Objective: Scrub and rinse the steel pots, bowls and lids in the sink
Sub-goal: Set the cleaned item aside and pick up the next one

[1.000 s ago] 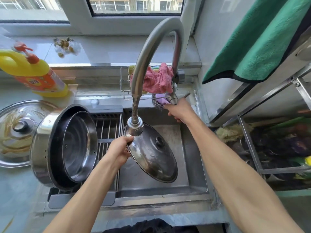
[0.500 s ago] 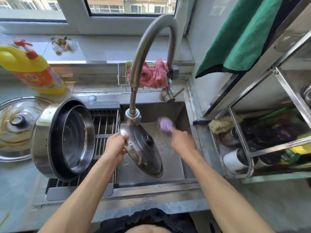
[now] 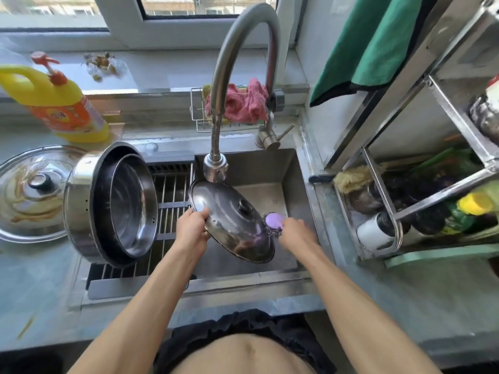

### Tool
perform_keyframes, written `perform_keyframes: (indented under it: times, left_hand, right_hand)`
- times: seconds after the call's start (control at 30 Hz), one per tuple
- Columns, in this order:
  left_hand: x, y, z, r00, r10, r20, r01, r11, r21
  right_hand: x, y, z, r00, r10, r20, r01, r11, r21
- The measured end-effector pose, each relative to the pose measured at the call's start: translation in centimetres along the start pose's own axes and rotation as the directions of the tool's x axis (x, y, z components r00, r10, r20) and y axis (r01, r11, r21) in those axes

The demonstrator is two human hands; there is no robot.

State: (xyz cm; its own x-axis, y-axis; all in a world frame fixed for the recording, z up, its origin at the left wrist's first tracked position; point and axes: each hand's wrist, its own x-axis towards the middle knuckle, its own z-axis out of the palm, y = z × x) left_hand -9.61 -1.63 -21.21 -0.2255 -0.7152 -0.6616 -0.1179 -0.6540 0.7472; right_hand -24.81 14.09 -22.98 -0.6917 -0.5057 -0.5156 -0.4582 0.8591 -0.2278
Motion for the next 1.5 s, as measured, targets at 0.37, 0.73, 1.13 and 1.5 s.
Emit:
perform_keyframes:
  times: [0.37,0.73,1.13,1.5]
  left_hand:
    - [-1.7,-1.0,1.0,0.94,0.34,0.039,-0.32,0.833,0.45]
    - [-2.5,-1.4,0.5,0.931,0.365,0.021,-0.334,0.826,0.454]
    - [-4.4,-0.7,5.2,0.852,0.444,0.278,-0.515,0.61,0.602]
    - [-6.4,-0.1,7.6,0.798,0.503,0.332,-0.578,0.482,0.659]
  right_hand:
    - [-1.2,2.4,0.3,0.969,-0.035,-0.246,0.091,0.97,0.224]
    - [-2.2,4.0,0.7,0.963,-0.004,-0.271,0.115,0.912,0.395]
    - [-2.5,8.5,-0.9,0.863,0.117,-0.491,0.19,0.826,0.531]
    - [-0.8,10.3,-1.2,0.921,0.206,-0.33,-0.017,0.869,0.494]
